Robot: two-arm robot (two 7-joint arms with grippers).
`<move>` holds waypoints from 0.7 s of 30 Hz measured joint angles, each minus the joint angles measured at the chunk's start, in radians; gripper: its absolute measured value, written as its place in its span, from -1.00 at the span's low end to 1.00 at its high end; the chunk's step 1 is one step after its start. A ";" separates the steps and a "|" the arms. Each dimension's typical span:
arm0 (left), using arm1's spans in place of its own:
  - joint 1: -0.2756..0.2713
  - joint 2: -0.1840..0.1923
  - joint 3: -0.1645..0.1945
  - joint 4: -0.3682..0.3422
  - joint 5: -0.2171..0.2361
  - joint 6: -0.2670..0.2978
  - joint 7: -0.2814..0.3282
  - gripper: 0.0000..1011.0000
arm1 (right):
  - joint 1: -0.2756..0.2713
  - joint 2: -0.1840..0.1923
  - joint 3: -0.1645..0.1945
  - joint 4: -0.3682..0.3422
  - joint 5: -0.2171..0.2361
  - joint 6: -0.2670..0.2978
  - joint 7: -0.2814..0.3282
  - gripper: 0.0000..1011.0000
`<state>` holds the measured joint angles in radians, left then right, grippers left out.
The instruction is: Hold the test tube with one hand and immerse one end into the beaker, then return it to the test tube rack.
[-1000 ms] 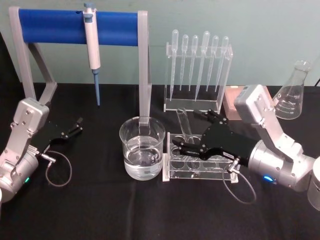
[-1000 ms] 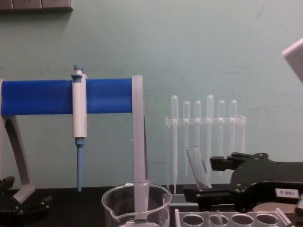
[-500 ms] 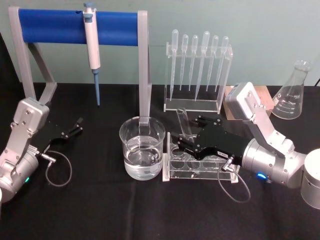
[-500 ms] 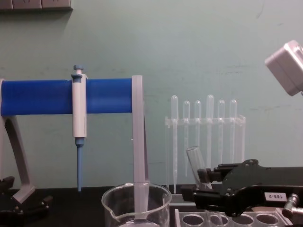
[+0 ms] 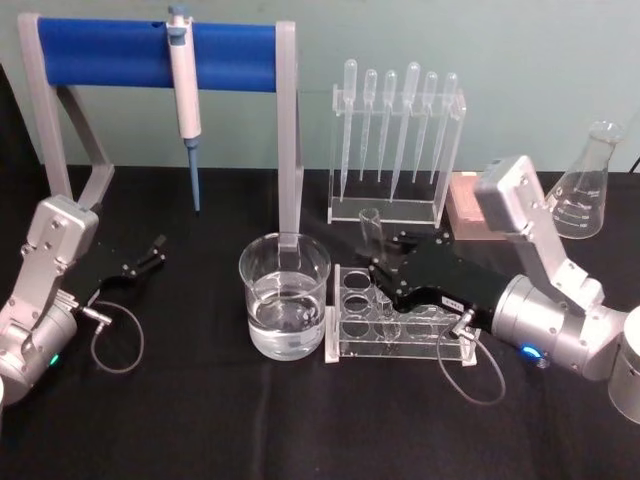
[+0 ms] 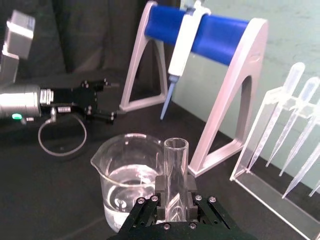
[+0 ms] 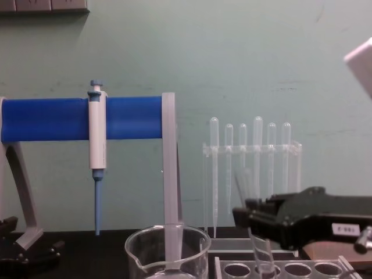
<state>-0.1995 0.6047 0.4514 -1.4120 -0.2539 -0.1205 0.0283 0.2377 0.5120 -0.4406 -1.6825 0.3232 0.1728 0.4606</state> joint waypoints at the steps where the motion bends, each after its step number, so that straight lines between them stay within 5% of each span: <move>1: 0.000 0.000 0.000 0.000 0.000 0.000 0.000 0.98 | -0.006 0.001 0.005 -0.007 0.004 -0.002 -0.003 -0.55; 10: 0.000 0.000 0.000 0.000 0.000 0.000 0.000 0.98 | -0.074 0.000 0.095 -0.100 0.081 -0.035 -0.050 -0.55; 21: 0.000 0.000 0.000 0.000 0.000 0.000 0.000 0.98 | -0.096 -0.005 0.124 -0.125 0.138 -0.032 -0.067 -0.55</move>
<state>-0.1995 0.6047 0.4514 -1.4120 -0.2539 -0.1205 0.0283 0.1419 0.5071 -0.3169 -1.8077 0.4609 0.1407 0.3936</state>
